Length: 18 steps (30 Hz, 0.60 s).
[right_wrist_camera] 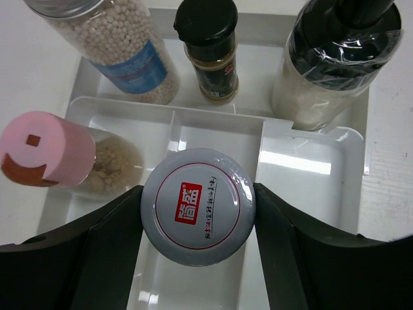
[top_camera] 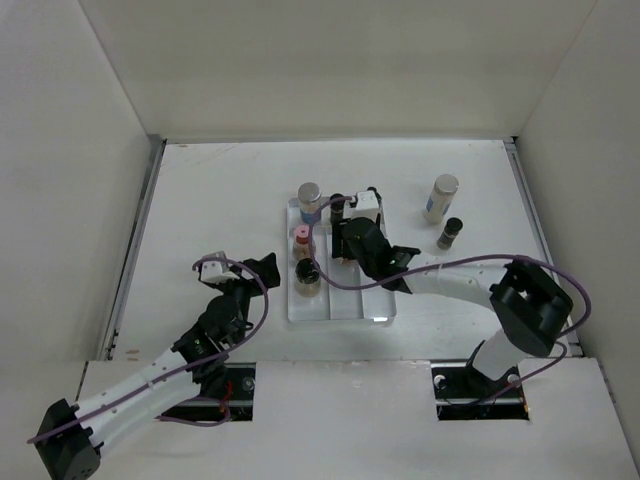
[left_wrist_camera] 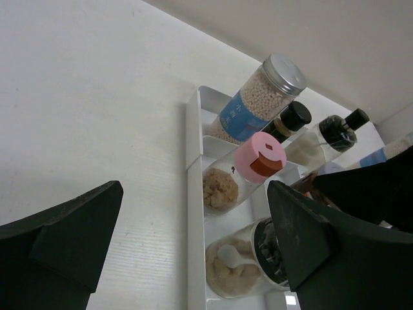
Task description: Organize the condiment bottles
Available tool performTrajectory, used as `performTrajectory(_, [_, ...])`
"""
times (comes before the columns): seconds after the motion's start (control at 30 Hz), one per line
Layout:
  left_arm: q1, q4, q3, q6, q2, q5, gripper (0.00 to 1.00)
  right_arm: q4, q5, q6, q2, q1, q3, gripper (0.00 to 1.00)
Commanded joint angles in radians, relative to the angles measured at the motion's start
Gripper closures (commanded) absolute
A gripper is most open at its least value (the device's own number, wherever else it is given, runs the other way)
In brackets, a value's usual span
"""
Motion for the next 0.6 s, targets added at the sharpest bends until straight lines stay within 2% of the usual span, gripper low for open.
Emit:
performTrajectory(0.0, [-0.007,0.097,-0.017,0.022,-0.003,-0.011,0.02,0.144,0.033,-0.02,0.007,-0.013,0.098,0.51])
performTrajectory(0.2, [-0.019,0.133,-0.02,0.023,0.023,-0.011,0.02,0.173,0.018,-0.032,0.091,-0.034,0.124,0.45])
performTrajectory(0.27, [-0.026,0.151,-0.023,0.023,0.039,-0.011,0.02,0.181,0.019,-0.034,0.107,-0.036,0.138,0.37])
performTrajectory(0.4, [-0.052,0.162,-0.023,0.023,0.055,-0.022,0.02,0.165,0.021,-0.047,0.076,-0.034,0.157,0.11])
performTrajectory(0.57, [-0.079,0.162,-0.029,0.023,0.046,-0.051,0.02,0.104,0.03,-0.07,-0.135,-0.034,0.076,0.02])
